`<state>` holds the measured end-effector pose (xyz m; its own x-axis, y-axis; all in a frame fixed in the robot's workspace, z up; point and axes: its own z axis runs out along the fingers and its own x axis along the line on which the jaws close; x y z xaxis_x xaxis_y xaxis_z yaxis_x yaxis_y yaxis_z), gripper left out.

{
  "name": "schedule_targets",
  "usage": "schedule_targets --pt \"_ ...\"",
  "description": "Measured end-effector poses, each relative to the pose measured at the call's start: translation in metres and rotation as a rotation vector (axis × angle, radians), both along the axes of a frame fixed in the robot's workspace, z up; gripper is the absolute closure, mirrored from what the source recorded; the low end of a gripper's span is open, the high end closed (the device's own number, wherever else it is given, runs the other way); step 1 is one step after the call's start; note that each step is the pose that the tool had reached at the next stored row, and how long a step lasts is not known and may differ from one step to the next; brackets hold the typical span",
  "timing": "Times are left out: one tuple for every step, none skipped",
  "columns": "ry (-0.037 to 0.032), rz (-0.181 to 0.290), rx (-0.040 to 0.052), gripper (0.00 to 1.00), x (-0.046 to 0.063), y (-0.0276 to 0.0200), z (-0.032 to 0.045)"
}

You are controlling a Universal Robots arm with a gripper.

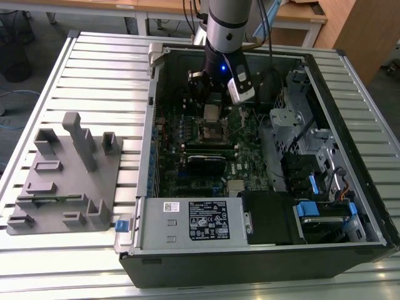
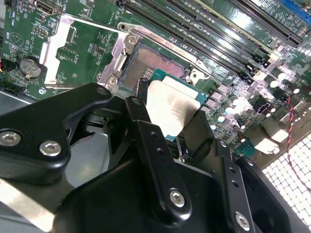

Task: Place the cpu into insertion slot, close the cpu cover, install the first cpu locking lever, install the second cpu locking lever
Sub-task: 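Place the cpu into insertion slot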

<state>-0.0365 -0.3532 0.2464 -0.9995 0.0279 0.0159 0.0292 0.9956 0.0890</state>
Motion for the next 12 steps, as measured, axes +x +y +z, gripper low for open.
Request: schedule_targets --pt "0.0000 0.000 0.0000 0.46 0.0000 0.0000 0.0000" --pt "0.0000 0.000 0.0000 0.46 0.0000 0.0000 0.0000" --pt "0.0000 0.000 0.0000 0.46 0.0000 0.0000 0.0000" --pt "0.0000 0.000 0.0000 0.46 0.0000 0.0000 0.0000" --pt "0.0000 0.000 0.0000 0.46 0.0000 0.0000 0.0000" --pt "0.0000 0.000 0.0000 0.46 0.0000 0.0000 0.0000" --pt "0.0000 0.000 0.0000 0.46 0.0000 0.0000 0.0000" --pt "0.0000 0.000 0.0000 0.46 0.0000 0.0000 0.0000" --pt "0.0000 0.000 0.0000 0.46 0.0000 0.0000 0.0000" --pt "0.0000 0.000 0.0000 0.46 0.0000 0.0000 0.0000" --pt "0.0000 0.000 0.0000 0.46 0.0000 0.0000 -0.0001" --pt "0.0000 0.000 0.0000 0.46 0.0000 0.0000 -0.0001"
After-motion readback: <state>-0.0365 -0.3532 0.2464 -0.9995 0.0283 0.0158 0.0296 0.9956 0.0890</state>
